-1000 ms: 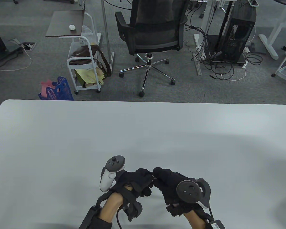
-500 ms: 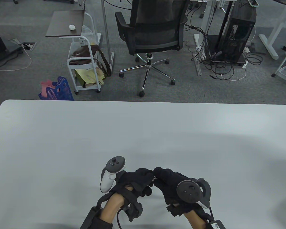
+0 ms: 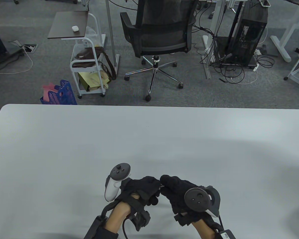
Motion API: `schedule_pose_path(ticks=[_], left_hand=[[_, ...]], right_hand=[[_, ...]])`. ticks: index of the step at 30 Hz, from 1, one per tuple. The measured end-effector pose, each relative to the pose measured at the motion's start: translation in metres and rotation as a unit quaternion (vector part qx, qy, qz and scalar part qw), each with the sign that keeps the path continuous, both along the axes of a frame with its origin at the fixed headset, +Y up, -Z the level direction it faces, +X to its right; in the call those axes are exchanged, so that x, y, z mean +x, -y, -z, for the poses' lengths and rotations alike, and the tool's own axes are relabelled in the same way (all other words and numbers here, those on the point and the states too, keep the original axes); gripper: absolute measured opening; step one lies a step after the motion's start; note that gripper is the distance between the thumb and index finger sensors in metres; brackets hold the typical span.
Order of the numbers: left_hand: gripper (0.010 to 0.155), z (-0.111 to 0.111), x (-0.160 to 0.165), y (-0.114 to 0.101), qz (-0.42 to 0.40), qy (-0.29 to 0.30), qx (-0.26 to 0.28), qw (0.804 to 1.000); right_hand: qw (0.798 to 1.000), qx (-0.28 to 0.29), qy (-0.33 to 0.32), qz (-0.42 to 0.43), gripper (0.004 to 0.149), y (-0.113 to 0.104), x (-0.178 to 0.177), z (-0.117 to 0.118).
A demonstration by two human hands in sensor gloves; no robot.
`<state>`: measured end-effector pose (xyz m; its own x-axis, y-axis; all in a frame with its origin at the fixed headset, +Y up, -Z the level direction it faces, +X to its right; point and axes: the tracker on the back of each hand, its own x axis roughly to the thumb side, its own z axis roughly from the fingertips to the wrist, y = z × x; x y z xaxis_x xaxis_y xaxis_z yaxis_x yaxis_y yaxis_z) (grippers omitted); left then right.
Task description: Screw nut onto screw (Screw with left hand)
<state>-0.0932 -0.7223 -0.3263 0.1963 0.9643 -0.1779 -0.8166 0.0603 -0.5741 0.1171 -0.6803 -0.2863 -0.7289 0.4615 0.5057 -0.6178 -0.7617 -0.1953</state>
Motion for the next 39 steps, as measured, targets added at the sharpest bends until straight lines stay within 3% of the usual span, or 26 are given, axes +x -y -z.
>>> schedule_pose_path(ticks=[3, 7, 15, 18, 23, 26, 30, 39], left_hand=[[0.055, -0.0006, 0.0002, -0.0012, -0.006, 0.016, -0.002, 1.000], [0.064, -0.0006, -0.0009, 0.0021, -0.003, -0.011, -0.004, 1.000], [0.056, -0.0009, 0.0003, -0.0007, -0.010, 0.019, -0.005, 1.000], [0.064, -0.0013, 0.0002, 0.0014, -0.016, 0.005, -0.010, 1.000], [0.056, -0.0004, 0.0007, 0.0003, 0.001, 0.005, -0.005, 1.000], [0.057, -0.0010, 0.0002, 0.0001, -0.013, 0.021, -0.010, 1.000], [0.064, -0.0009, -0.0011, 0.0011, -0.012, -0.009, 0.000, 1.000], [0.055, 0.0004, -0.0011, 0.0010, -0.008, 0.007, -0.006, 1.000]], right_hand=[[1.000, 0.005, -0.001, -0.006, 0.047, -0.0006, -0.0017, -0.0012], [1.000, 0.005, 0.002, 0.000, 0.047, -0.0009, 0.0005, -0.0004], [1.000, 0.005, 0.001, 0.000, 0.047, -0.0019, -0.0005, -0.0013], [1.000, 0.006, 0.001, 0.002, 0.047, -0.0018, 0.0000, -0.0012], [1.000, 0.000, -0.001, 0.000, 0.047, -0.0007, -0.0003, -0.0002], [1.000, 0.005, 0.000, -0.002, 0.047, -0.0018, -0.0014, -0.0014], [1.000, 0.005, 0.001, 0.000, 0.047, -0.0014, -0.0003, -0.0009], [1.000, 0.003, -0.001, -0.006, 0.047, -0.0006, -0.0018, -0.0013]])
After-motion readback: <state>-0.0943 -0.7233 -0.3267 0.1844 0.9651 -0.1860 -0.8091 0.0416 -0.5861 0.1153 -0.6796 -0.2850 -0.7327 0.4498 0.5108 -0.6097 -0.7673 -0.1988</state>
